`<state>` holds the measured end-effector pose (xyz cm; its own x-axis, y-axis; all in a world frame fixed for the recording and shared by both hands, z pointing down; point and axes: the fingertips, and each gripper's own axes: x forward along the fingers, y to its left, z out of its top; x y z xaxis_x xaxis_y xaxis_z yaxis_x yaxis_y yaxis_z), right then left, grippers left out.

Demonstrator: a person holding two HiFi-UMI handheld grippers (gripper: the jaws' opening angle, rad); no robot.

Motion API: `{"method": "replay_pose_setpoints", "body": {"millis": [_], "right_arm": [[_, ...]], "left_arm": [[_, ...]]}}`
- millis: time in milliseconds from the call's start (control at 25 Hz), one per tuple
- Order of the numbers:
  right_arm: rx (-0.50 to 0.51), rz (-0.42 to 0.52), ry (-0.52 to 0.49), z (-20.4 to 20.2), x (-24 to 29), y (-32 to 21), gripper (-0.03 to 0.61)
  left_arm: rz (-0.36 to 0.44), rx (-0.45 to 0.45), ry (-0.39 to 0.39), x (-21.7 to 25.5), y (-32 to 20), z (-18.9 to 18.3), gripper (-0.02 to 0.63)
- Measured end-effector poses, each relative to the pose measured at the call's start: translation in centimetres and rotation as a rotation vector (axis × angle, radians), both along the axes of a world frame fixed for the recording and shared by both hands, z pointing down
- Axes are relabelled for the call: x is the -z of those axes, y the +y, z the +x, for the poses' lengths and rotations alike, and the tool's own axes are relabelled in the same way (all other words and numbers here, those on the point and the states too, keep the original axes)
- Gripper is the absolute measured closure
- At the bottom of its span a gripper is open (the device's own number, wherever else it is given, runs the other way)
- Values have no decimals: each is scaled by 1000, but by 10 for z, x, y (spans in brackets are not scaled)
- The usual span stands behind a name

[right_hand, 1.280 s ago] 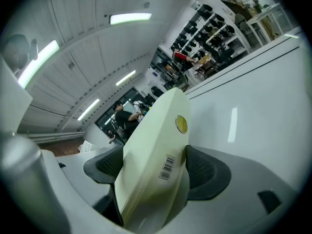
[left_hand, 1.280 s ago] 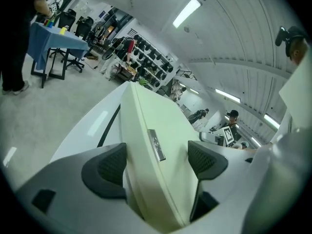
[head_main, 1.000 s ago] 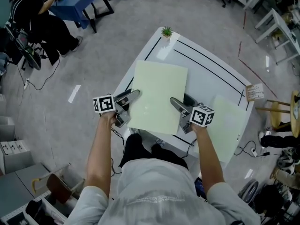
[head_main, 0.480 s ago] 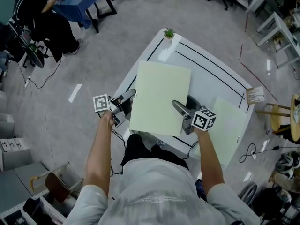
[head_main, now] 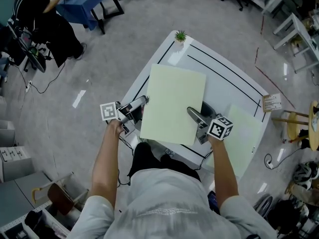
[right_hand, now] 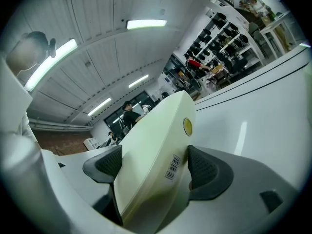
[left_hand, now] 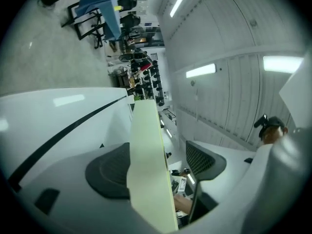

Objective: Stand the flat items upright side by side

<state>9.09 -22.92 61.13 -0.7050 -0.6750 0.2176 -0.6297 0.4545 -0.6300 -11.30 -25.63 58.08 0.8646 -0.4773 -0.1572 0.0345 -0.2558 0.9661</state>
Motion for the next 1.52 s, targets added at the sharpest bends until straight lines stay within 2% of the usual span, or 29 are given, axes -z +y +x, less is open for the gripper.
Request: {"method": "replay_pose_setpoints", "body": {"millis": [80, 280, 360, 520, 640, 760, 880, 1080, 1160, 1240, 1320, 1400, 1520], "right_arm": [[2, 4, -11, 3, 1, 1, 166], [-12, 27, -51, 4, 6, 0, 166], [-24, 34, -80, 6, 9, -1, 167], [-34, 58, -132, 9, 15, -1, 173], [-46, 90, -201, 10, 33, -4, 200], [-57, 95, -266, 9, 50, -9, 209], [-84, 44, -259, 6, 51, -14, 209], [-164, -93, -254, 12, 31, -14, 206], [-191, -174, -313, 12, 25, -11, 206], [-224, -232, -373, 14, 21, -12, 176], [-242, -259, -340, 18, 13, -11, 175], [-196, -265, -336, 12, 14, -8, 176], [-101, -266, -416, -4, 24, -5, 195]], "left_arm": [[-22, -7, 34, 2, -1, 0, 263], [-22, -9, 5, -1, -3, 1, 272], [-5, -25, -63, -10, -1, 6, 272], [33, -65, -218, -31, 4, 10, 231], [63, -78, -338, -40, 0, 15, 222], [97, -137, -477, -48, 1, 27, 190], [139, -180, -590, -54, 1, 34, 176], [215, -164, -661, -55, 1, 37, 176], [249, -184, -679, -54, 4, 41, 176], [304, -193, -700, -49, 8, 46, 176], [365, -193, -724, -42, 9, 50, 176], [404, -203, -737, -38, 10, 52, 178], [414, -220, -723, -36, 11, 54, 178]]}}
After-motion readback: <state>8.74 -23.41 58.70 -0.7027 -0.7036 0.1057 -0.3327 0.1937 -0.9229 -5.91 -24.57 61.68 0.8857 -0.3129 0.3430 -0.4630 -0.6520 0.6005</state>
